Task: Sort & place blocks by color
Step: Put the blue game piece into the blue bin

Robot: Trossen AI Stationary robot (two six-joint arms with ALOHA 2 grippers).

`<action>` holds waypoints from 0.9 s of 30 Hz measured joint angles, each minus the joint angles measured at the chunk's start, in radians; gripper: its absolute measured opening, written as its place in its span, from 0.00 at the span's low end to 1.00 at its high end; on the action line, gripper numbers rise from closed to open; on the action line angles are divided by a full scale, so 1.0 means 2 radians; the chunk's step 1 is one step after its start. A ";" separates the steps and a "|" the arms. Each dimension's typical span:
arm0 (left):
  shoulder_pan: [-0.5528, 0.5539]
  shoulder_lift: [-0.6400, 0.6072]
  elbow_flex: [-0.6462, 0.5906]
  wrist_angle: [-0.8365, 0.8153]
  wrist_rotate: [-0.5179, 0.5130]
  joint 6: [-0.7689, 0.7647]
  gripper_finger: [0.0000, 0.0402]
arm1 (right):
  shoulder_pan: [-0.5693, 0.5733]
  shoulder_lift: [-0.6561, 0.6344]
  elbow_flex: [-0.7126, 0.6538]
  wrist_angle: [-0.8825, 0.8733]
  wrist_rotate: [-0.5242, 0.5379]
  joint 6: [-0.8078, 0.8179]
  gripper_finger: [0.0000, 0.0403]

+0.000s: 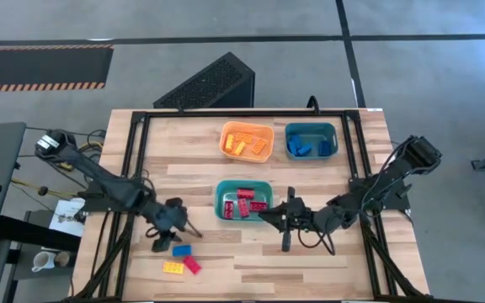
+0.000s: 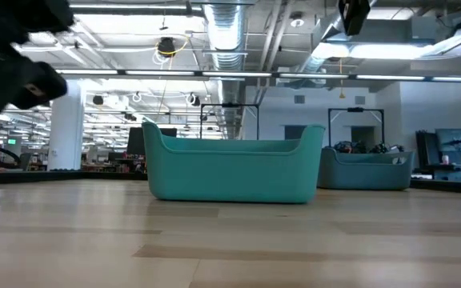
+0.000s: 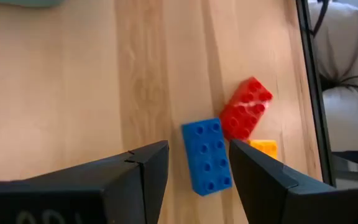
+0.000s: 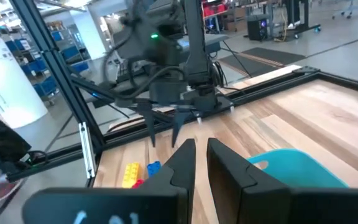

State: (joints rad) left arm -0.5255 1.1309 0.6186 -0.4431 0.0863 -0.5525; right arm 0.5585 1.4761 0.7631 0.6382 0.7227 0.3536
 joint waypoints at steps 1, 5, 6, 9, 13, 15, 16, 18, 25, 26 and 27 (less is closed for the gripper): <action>-0.013 0.000 0.000 0.000 -0.011 -0.006 0.38 | 0.000 0.000 0.000 0.000 0.000 0.004 0.16; -0.055 0.000 0.000 0.005 -0.044 -0.040 0.38 | -0.004 0.000 0.000 0.000 0.000 0.010 0.16; -0.064 0.000 0.000 0.008 -0.052 -0.050 0.38 | -0.005 0.000 0.000 -0.001 0.000 0.012 0.16; -0.088 0.000 0.000 0.020 -0.074 -0.070 0.39 | -0.006 0.000 0.000 0.000 0.000 0.019 0.16; -0.111 0.000 0.000 0.043 -0.113 -0.074 0.44 | -0.006 0.000 0.000 0.005 0.000 0.019 0.16; -0.118 0.000 0.000 0.044 -0.133 -0.076 0.48 | -0.006 0.000 0.000 0.013 0.000 0.019 0.16; -0.119 0.000 0.000 0.044 -0.139 -0.081 0.51 | -0.006 0.000 0.000 0.018 0.000 0.017 0.16; -0.120 0.005 0.000 0.044 -0.146 -0.091 0.57 | -0.005 0.000 0.000 0.023 0.000 0.015 0.16; -0.121 0.065 0.000 0.101 -0.130 -0.099 0.75 | -0.005 0.000 0.000 0.023 0.003 0.015 0.16; -0.122 0.077 0.000 0.111 -0.122 -0.096 0.76 | -0.005 0.000 0.000 0.024 0.004 0.015 0.16; -0.122 0.089 0.000 0.112 -0.115 -0.096 0.77 | -0.005 0.000 0.000 0.024 0.004 0.015 0.16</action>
State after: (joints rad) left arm -0.7704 1.3086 0.6182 -0.2182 -0.1429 -0.7451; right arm 0.5480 1.4761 0.7631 0.6853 0.7311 0.3832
